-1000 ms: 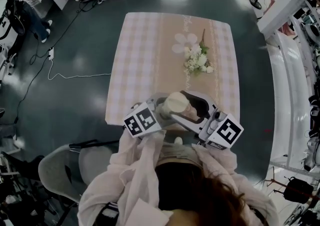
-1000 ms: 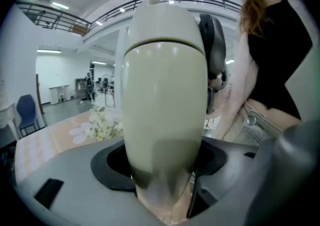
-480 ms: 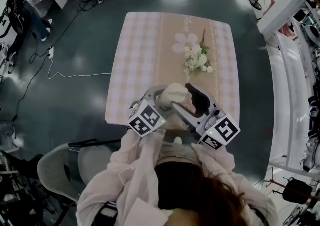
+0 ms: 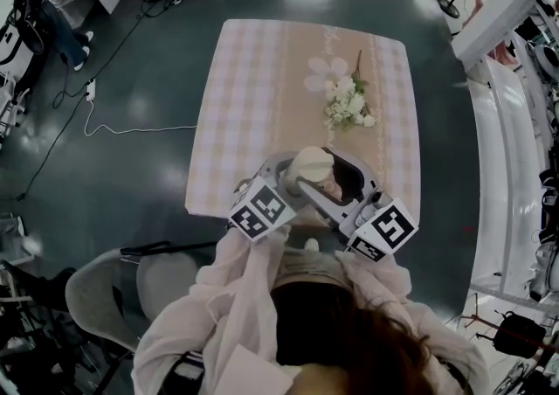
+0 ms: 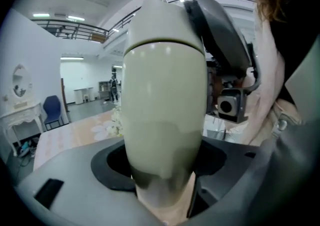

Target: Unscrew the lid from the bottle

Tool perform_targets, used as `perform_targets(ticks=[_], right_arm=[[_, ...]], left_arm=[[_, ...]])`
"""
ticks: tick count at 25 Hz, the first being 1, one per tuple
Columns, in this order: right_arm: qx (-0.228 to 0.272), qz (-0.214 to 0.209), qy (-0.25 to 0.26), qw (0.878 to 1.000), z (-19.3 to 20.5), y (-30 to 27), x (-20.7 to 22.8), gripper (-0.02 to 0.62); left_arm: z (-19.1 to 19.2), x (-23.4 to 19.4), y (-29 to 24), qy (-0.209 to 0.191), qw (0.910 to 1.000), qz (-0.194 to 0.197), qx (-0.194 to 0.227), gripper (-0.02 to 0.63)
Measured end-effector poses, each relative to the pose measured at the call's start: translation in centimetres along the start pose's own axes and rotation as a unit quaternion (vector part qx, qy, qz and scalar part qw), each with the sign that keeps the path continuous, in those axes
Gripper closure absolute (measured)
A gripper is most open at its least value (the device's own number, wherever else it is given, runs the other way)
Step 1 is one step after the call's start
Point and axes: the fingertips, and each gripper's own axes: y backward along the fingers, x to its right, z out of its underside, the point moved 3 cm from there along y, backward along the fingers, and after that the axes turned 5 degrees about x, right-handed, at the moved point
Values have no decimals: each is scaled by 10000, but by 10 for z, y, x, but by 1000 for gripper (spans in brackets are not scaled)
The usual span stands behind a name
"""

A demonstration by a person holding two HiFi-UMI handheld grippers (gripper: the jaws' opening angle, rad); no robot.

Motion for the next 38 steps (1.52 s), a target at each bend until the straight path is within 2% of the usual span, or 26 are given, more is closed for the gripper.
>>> perform_targets(ticks=[3,6,9,10,12,17,21,24,27,30,32,34,38], right_arm=[[-22,-580,38,9983,-3,4,-9,314],[10,-1170,27,9931,-5,10,-19,316],[112,-1519,-23,9883,-7,15,-26,316],[145,-1522,-9,9882,-8,15,-26,316],[225,-1311,122,9910,-11,15,-23,314],[240,-591,477,9968,-15,13,-8,309],[92,-315,486,9983,-12,10,-3,281],[84,-175,465,9987,-11,7,-1,279],[96,-117,446,9989,-11,7,2,287],[127,-322,317,9989,-9,10,1,288],[148,-630,242,9976,-10,12,-3,288],[161,-1007,207,9946,-12,14,-8,288],[250,-1656,89,9858,-16,19,-20,288]], left_arm=[[-3,16,6,-77,9951,989,5,291],[-3,34,12,-205,9803,1965,-17,290],[-6,46,17,-378,9680,2482,16,290],[-7,46,17,-412,9680,2476,29,290],[-10,40,14,-404,9742,2218,34,290],[-12,12,2,-162,9947,1010,-51,291],[-9,4,-1,-153,9988,339,-318,291],[-4,7,-3,-290,9976,249,-575,291],[0,10,-6,-378,9964,315,-697,291],[3,17,-5,-327,9947,672,-710,291],[2,24,-2,-285,9910,1130,-656,291],[-1,35,2,-279,9837,1682,-576,291],[-4,54,12,-299,9606,2726,-445,291]])
